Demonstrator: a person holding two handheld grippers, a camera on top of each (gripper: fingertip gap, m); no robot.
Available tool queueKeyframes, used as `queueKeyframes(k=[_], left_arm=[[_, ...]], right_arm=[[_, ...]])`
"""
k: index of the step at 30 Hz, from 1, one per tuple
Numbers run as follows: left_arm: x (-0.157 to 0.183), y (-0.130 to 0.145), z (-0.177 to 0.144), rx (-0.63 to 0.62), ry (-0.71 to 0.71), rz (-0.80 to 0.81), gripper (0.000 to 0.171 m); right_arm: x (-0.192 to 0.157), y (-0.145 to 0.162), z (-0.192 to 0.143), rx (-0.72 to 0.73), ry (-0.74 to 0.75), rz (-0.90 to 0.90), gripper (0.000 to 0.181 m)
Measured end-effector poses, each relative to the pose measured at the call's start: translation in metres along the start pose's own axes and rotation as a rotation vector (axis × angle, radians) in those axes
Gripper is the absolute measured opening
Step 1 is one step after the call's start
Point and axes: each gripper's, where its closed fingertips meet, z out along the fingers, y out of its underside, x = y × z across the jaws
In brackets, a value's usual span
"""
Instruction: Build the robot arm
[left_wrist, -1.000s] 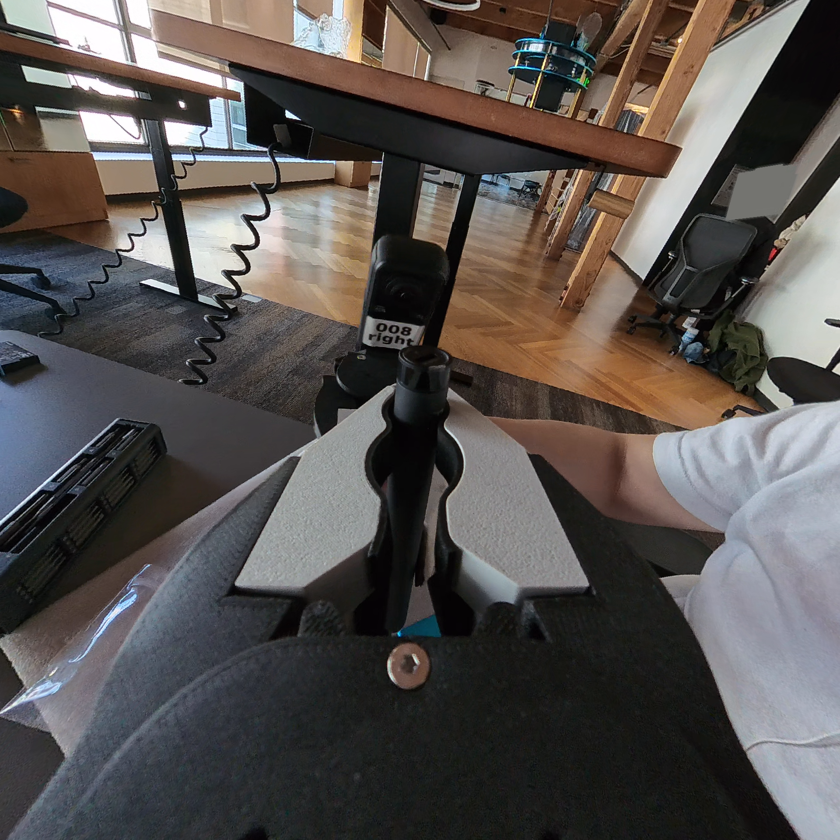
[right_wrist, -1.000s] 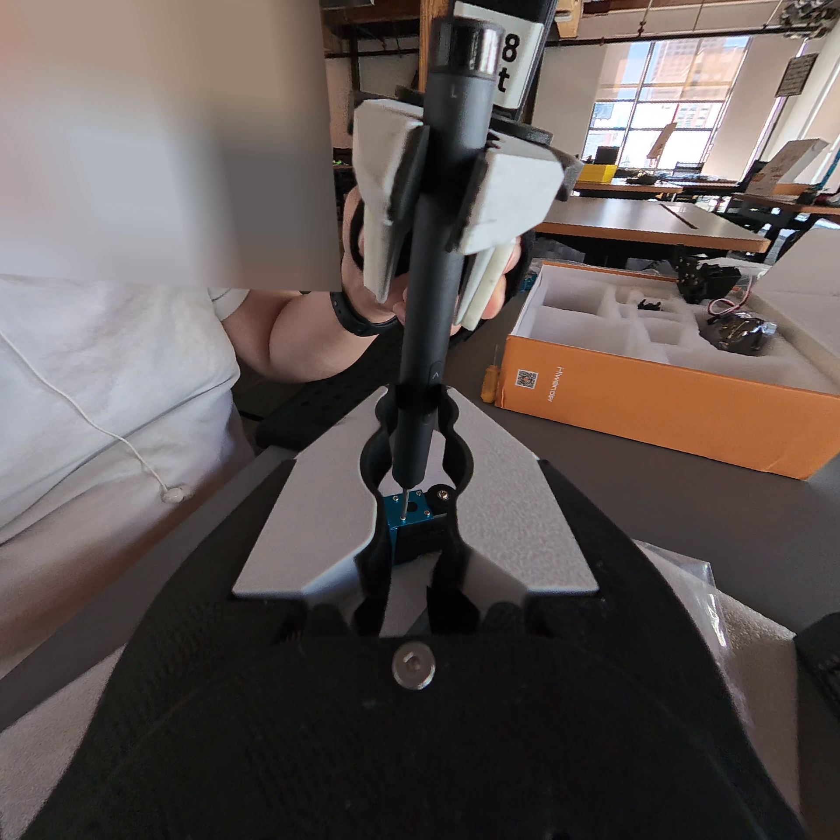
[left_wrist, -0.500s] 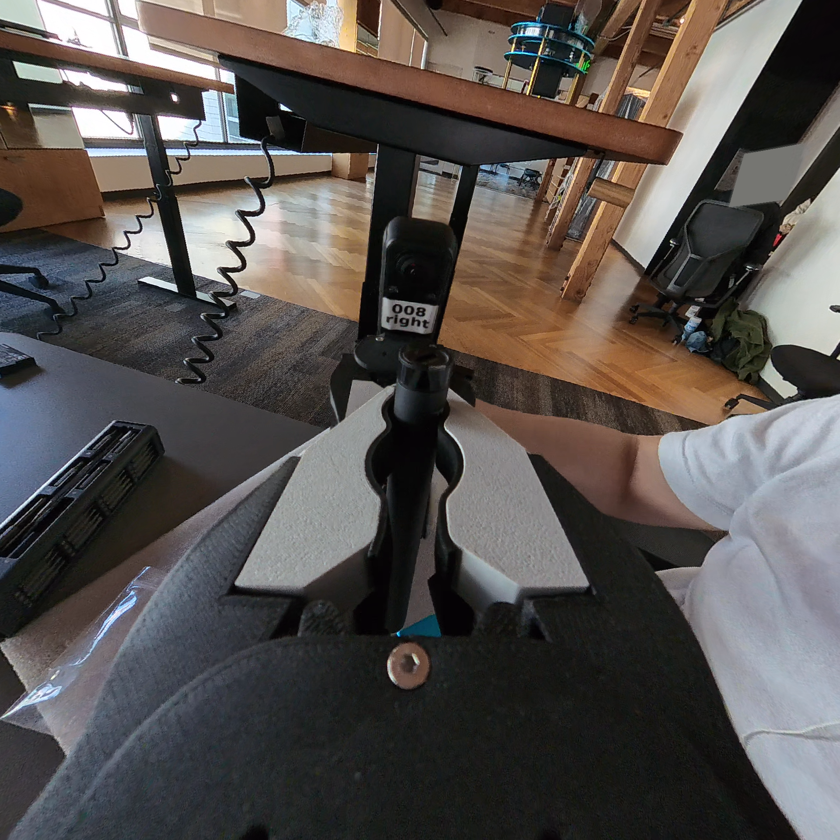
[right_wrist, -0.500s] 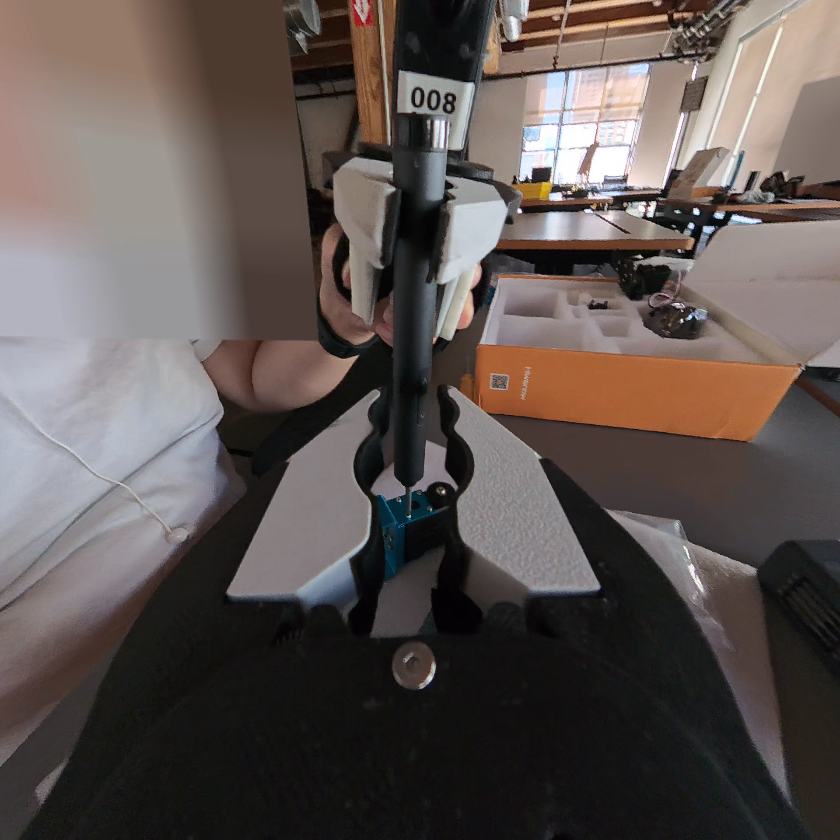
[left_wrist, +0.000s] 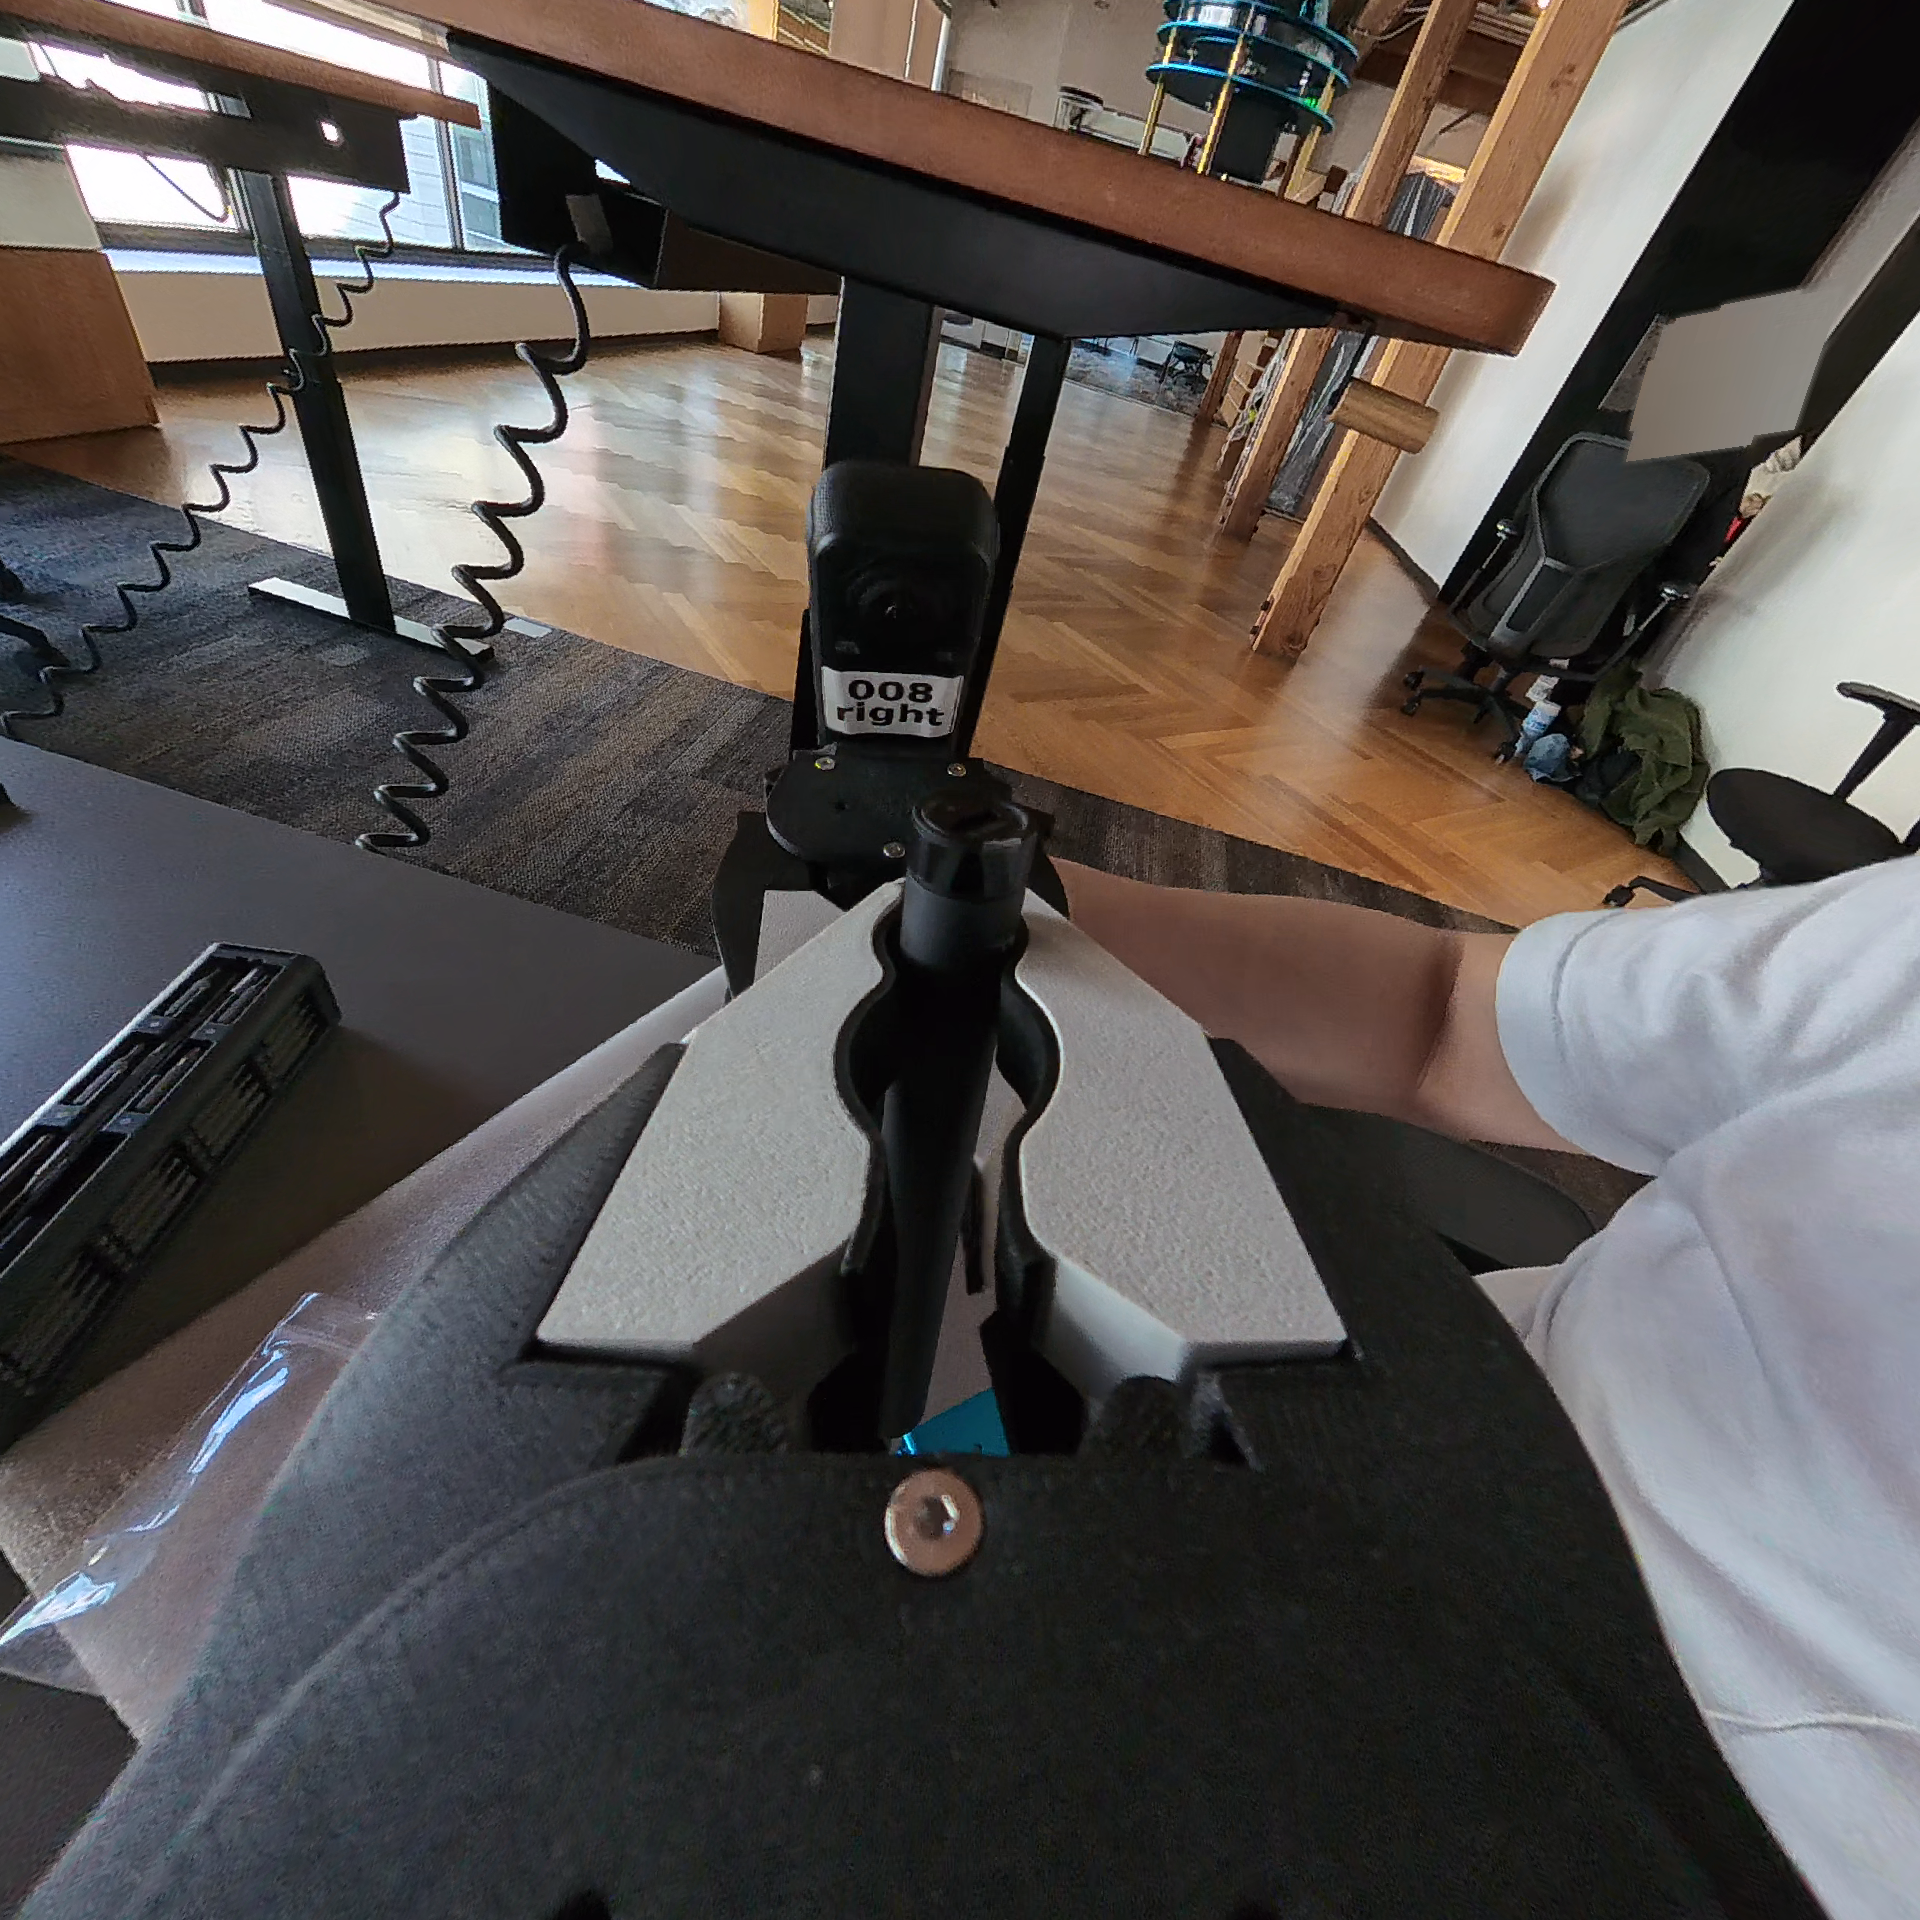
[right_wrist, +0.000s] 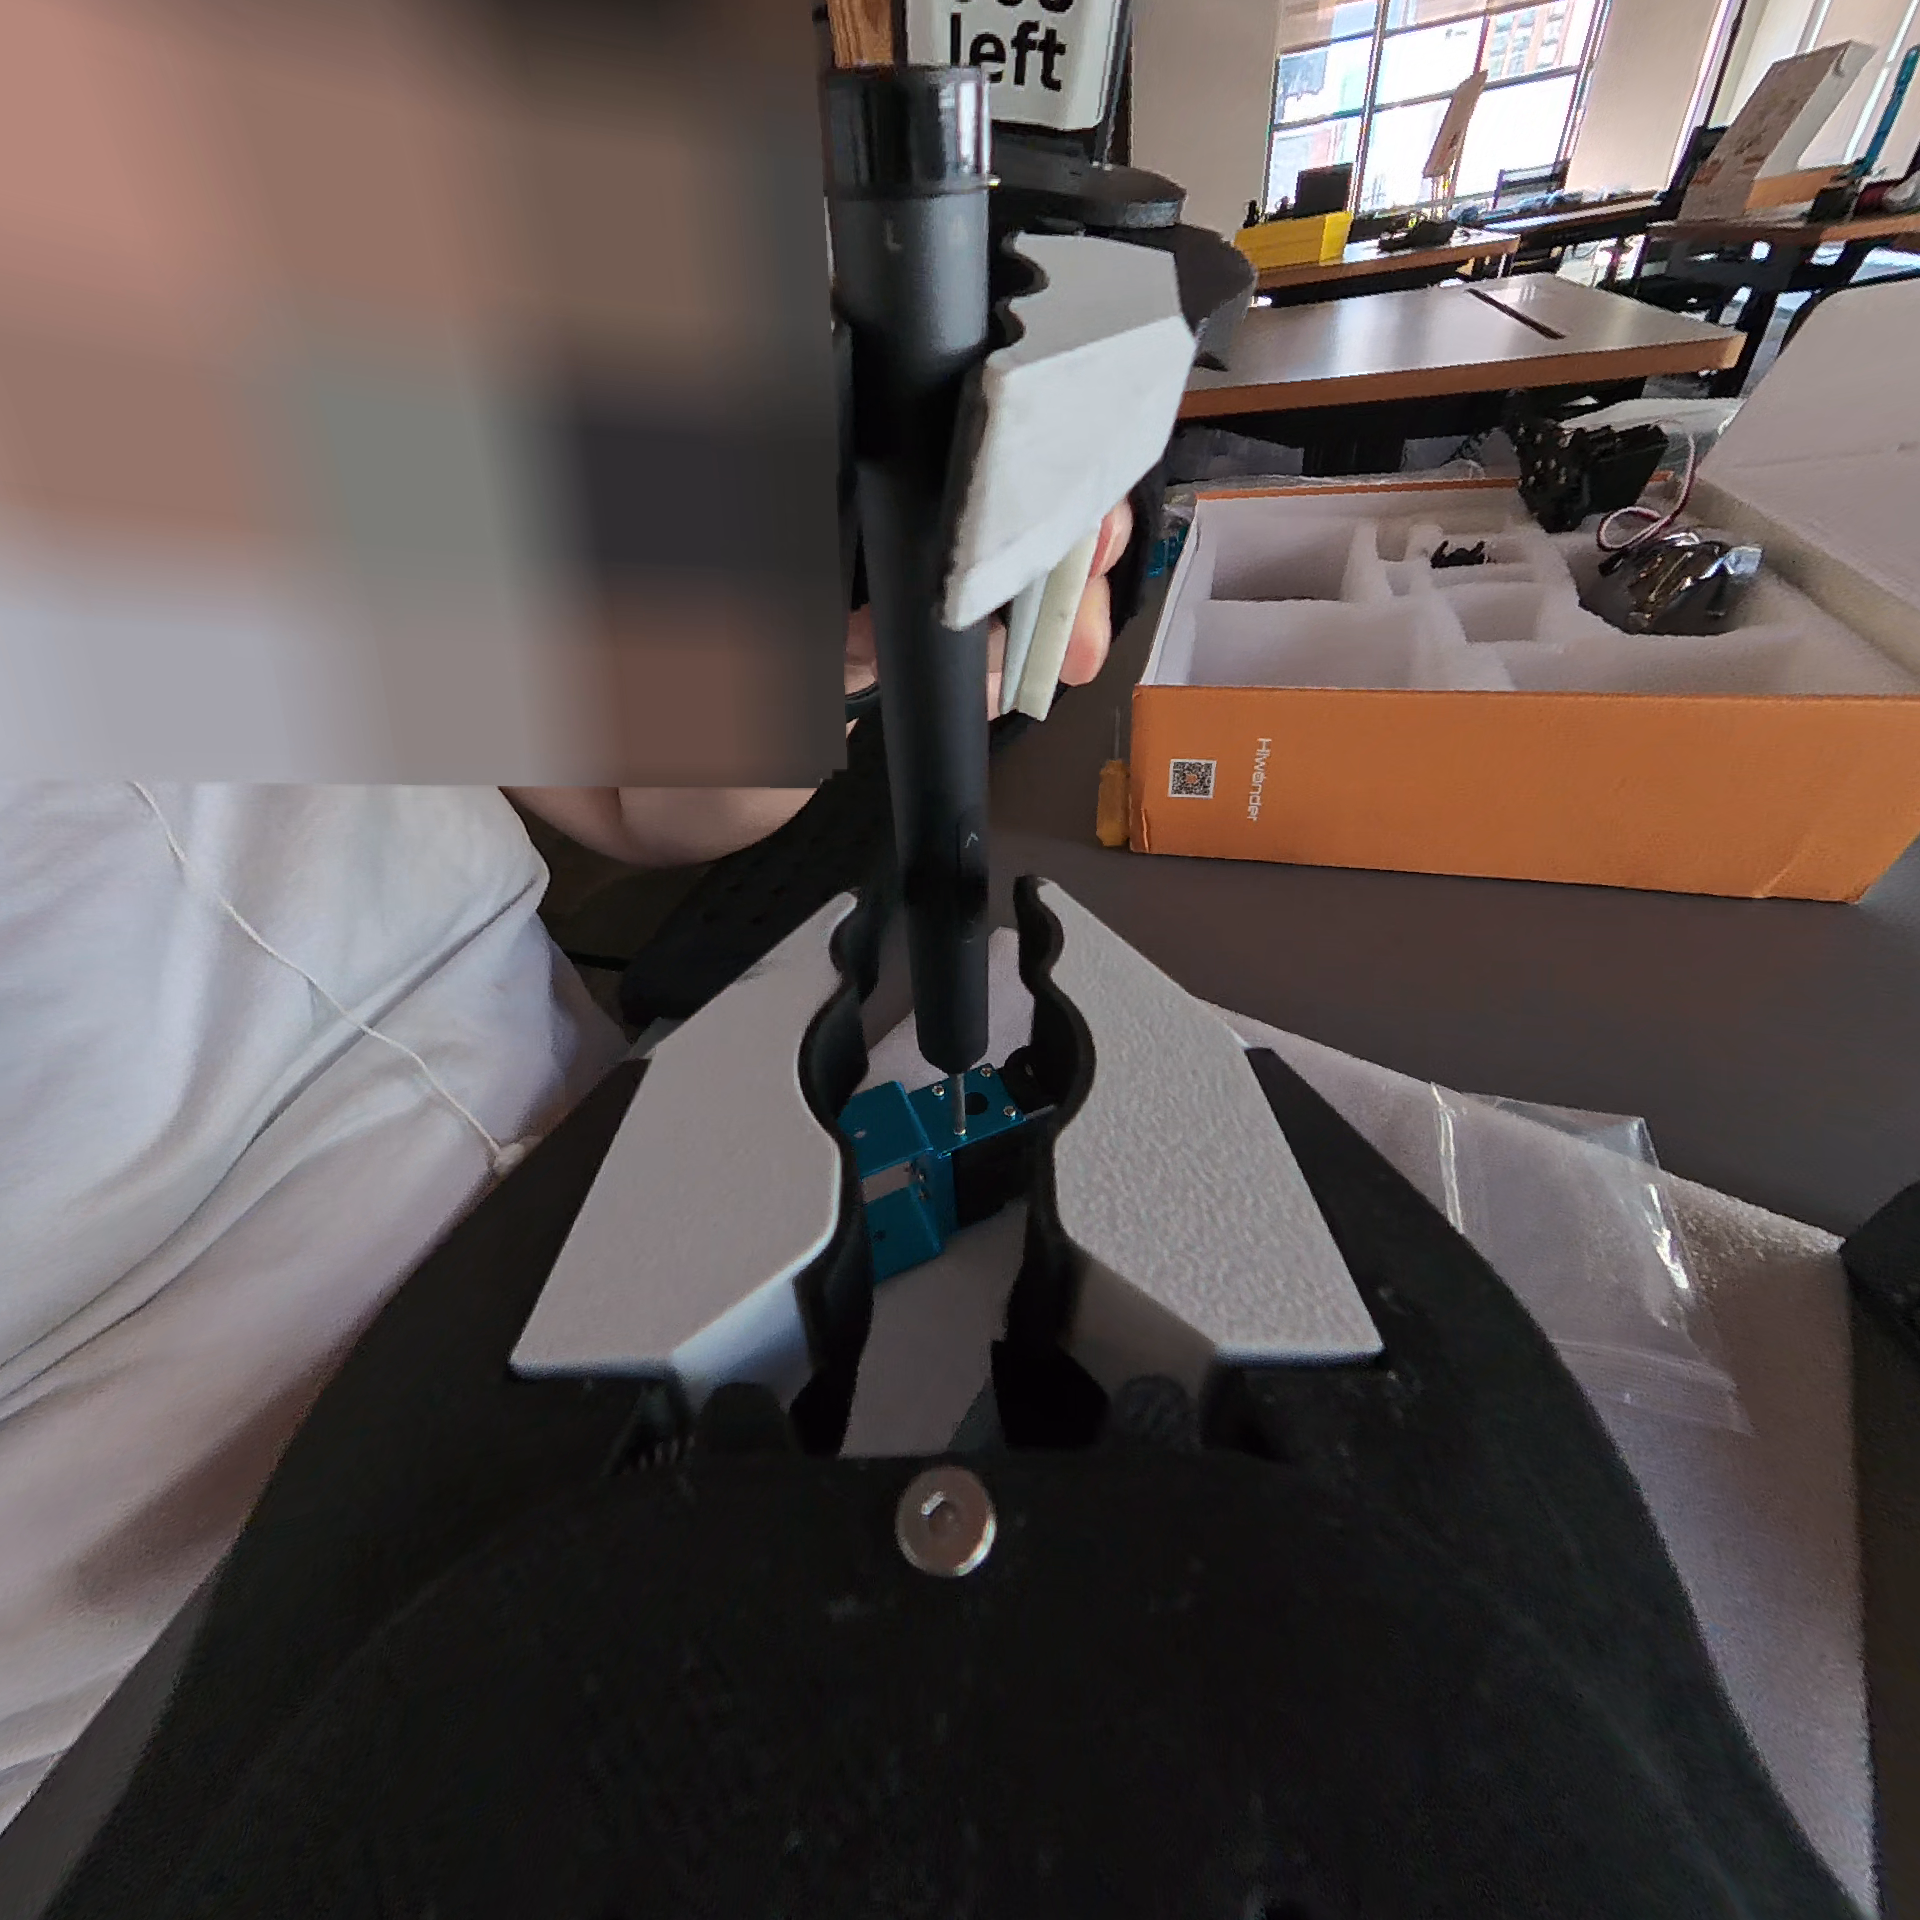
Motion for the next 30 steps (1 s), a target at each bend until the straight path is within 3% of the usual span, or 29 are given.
queueKeyframes(k=[5, 18, 20, 27, 30], left_arm=[[0.001, 0.000, 0.000, 0.003, 0.017, -0.010, 0.011], [0.002, 0.000, -0.002, 0.024, 0.025, -0.021, 0.012], [0.002, -0.001, -0.004, 0.038, 0.027, -0.030, 0.011], [0.001, -0.001, -0.003, 0.044, -0.023, -0.012, 0.011], [0.003, 0.000, 0.001, 0.032, -0.039, 0.003, 0.011]], right_arm=[[-0.001, 0.000, 0.001, -0.013, -0.036, -0.028, 0.016], [0.001, -0.005, 0.006, 0.008, -0.061, 0.013, 0.021], [0.012, -0.008, 0.008, 0.020, 0.053, 0.055, 0.044], [0.016, -0.022, 0.004, 0.030, 0.580, 0.044, 0.051], [0.019, -0.019, 0.007, -0.054, 0.806, 0.021, 0.040]])
